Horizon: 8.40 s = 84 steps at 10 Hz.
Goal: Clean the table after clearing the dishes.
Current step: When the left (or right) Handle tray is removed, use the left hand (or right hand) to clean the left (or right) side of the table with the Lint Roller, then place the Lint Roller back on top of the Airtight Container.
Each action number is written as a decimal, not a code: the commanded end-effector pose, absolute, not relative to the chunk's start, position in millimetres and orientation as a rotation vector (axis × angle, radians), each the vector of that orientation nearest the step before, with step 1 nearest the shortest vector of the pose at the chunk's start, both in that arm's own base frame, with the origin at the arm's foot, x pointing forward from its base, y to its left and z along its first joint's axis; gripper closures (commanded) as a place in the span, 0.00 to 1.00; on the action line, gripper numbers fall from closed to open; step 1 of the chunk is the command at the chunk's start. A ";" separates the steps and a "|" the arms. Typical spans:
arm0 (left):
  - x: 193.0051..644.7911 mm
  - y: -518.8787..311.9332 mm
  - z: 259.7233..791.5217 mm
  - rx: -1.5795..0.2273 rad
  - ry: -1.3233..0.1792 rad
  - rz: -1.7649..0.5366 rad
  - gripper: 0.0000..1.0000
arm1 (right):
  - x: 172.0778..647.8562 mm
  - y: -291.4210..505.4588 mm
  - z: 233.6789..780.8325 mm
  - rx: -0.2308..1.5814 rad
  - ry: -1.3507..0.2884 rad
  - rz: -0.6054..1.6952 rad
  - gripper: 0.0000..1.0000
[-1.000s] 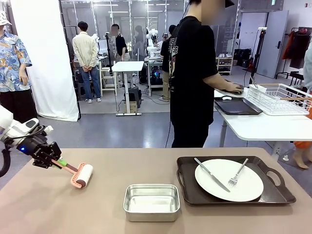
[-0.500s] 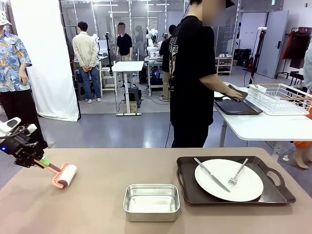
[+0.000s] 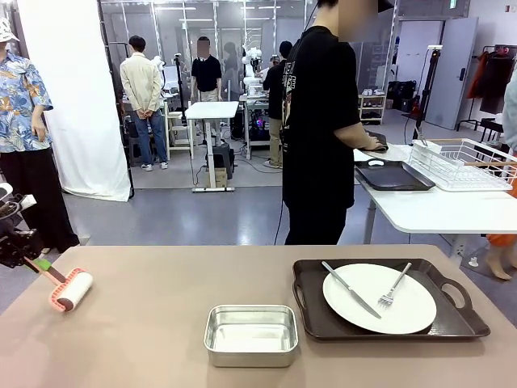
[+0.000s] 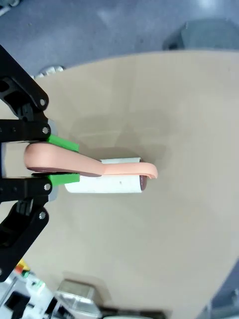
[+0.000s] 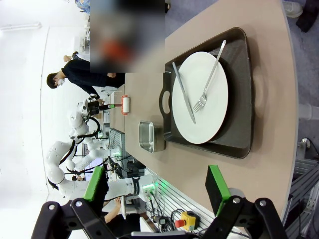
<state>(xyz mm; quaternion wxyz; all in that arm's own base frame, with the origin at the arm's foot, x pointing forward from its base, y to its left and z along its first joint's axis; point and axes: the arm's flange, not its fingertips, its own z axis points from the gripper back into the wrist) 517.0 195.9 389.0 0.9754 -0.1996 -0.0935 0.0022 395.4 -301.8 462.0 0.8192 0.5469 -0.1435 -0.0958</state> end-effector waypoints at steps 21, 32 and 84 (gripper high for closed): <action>489.9 114.4 554.1 -0.040 -0.299 -0.051 0.79 | 394.4 -299.3 465.2 1.165 -0.304 -0.213 0.00; 480.9 9.7 608.6 -0.037 -0.343 -0.536 0.79 | 394.4 -299.3 465.2 1.165 -0.304 -0.213 0.00; 419.6 -360.8 431.6 -0.078 -0.234 -1.566 0.06 | 394.4 -299.3 465.2 1.165 -0.304 -0.213 0.00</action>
